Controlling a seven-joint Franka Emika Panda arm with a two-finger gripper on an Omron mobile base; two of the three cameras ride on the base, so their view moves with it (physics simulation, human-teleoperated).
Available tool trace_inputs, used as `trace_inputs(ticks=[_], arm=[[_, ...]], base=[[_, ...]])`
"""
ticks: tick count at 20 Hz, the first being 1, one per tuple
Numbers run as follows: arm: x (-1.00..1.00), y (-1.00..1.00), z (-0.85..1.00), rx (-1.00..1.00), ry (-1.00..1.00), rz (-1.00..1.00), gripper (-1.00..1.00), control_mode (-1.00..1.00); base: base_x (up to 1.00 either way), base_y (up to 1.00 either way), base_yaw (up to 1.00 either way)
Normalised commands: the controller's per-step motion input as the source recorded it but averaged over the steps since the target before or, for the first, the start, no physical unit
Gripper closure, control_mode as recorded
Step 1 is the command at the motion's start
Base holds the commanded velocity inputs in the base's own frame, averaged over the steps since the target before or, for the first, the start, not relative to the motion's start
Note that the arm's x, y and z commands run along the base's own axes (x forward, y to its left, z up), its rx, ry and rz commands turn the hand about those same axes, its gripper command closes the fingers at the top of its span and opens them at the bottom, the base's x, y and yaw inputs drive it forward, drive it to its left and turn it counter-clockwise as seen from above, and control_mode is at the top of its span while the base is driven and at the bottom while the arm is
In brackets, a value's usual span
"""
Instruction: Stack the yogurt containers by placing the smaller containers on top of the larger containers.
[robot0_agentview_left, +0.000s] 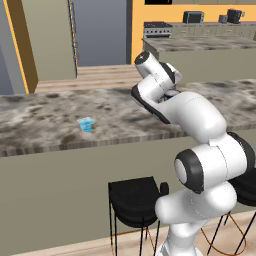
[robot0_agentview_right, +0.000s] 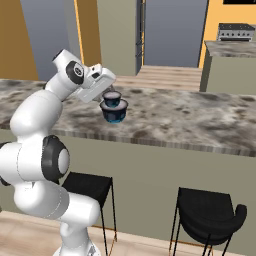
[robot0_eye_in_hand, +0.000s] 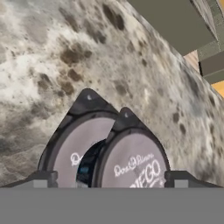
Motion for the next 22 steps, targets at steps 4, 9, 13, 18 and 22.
trace_inputs(ticks=[4, 9, 13, 18, 22], arm=[[-0.14, 0.03, 0.03, 0.00, 0.00, 0.00, -1.00, -1.00], [-0.15, 0.03, 0.22, 0.01, 0.00, 0.00, -1.00, -1.00], [-0.16, 0.07, 0.33, 0.07, 0.00, 0.00, -1.00, -1.00], [-0.17, 0.29, 0.38, 0.11, 0.00, 0.00, -1.00, -1.00], [-0.38, 0.30, 0.25, 0.15, 0.00, 0.00, -1.00, -1.00]], base=[[0.00, 0.00, 0.00], [0.00, 0.00, 0.00], [0.00, 0.00, 0.00], [0.00, 0.00, 0.00], [0.00, 0.00, 0.00]])
